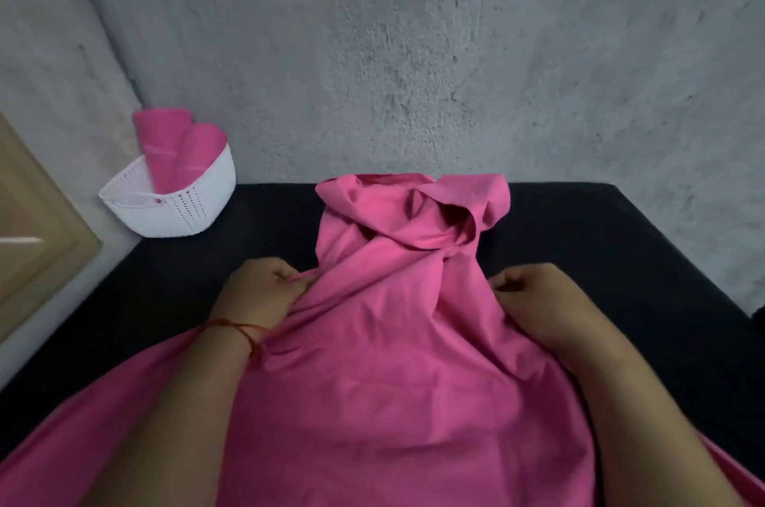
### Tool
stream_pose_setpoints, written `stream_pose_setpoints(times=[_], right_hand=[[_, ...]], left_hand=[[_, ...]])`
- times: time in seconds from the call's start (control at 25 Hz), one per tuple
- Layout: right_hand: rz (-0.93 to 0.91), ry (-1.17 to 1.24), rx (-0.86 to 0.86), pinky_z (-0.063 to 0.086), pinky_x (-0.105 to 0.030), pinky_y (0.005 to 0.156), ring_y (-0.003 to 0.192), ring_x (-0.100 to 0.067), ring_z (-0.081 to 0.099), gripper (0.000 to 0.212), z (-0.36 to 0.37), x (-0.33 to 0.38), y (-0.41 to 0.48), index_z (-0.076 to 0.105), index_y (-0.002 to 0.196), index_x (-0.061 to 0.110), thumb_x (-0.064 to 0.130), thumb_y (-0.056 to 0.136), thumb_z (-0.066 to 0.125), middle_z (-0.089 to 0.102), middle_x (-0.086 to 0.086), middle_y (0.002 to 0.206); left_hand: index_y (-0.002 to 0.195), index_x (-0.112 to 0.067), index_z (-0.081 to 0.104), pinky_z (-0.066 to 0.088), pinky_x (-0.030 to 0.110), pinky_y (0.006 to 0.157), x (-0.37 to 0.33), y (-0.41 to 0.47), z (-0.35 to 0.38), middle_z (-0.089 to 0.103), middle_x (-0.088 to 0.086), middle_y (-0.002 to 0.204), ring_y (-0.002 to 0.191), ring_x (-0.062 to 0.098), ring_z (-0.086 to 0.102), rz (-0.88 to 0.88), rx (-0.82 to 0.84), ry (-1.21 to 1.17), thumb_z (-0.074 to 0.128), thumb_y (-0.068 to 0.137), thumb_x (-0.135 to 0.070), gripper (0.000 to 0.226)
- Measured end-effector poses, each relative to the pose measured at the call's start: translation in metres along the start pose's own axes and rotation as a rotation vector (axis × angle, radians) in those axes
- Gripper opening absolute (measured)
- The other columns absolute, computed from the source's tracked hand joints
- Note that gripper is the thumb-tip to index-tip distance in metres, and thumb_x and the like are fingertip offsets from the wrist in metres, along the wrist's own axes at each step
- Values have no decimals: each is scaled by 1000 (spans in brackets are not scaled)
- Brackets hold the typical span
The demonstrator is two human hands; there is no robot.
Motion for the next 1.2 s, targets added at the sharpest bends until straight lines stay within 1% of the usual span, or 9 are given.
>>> stream_pose_setpoints(times=[0.24,0.36,0.48,0.6,0.8,0.88,1.04,1.12,1.2], right_hand=[[142,236,-284,54,-32,55,57,-22,67,15,-25,-10,4,76,78,18,25,91,75,75,-2,66],[268,421,-673,62,-43,76,83,-29,74,14,-80,-41,-6,76,91,18,23,82,67,77,-4,80],[297,279,-824,58,-55,91,103,-37,69,36,-110,-55,-19,68,113,19,26,80,56,73,-7,105],[132,-107,-666,44,-62,105,131,-44,51,56,-88,-25,-7,53,141,27,19,86,58,53,-14,144],[60,-375,-345,40,-61,110,142,-40,43,51,-49,-20,15,48,153,39,41,102,55,48,1,160],[109,-407,-315,42,-58,107,135,-40,51,48,-45,-25,12,51,150,41,48,103,53,57,-2,153],[152,-448,-180,56,-43,88,100,-35,69,21,-54,-24,11,74,97,50,36,91,59,76,-3,113],[265,-618,-16,58,-39,87,93,-31,70,19,-63,-32,5,74,80,40,37,86,57,76,-5,107],[282,-781,100,56,-35,89,97,-27,69,22,-69,-32,-2,74,89,30,45,92,59,74,-5,107]], left_hand=[[89,-14,75,47,34,72,11,9,-32,74,5,88,87,26,69,-76,-261,-148,69,95,-38,25],[105,3,70,47,44,83,64,12,-85,69,29,109,104,44,66,-264,-625,-200,53,99,-35,42],[101,5,62,48,55,90,88,6,-105,63,37,112,107,50,63,-302,-722,-279,47,89,-26,36],[123,-7,60,45,54,101,48,8,-77,61,28,126,120,48,57,-119,-548,-20,62,94,-23,33],[156,-32,41,38,56,110,40,20,-42,51,7,154,138,41,45,-137,-166,353,52,99,-59,64],[147,-39,50,41,53,107,44,17,-39,58,5,147,132,40,51,-148,-125,368,49,97,-64,56],[70,-30,67,47,35,71,28,14,-46,66,2,74,83,34,66,-35,35,352,58,91,-52,32],[62,-28,68,44,29,76,28,6,-53,70,3,86,88,24,65,-52,280,623,64,90,-48,34],[100,-25,78,42,25,97,33,-3,-58,70,7,123,114,20,61,-121,399,753,65,93,-50,29]])
Point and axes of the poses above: each hand's wrist, its own y-axis towards the middle knuckle, its own z-axis out of the palm, x = y × z, the point moved 7 cm from there along y, towards the middle knuckle
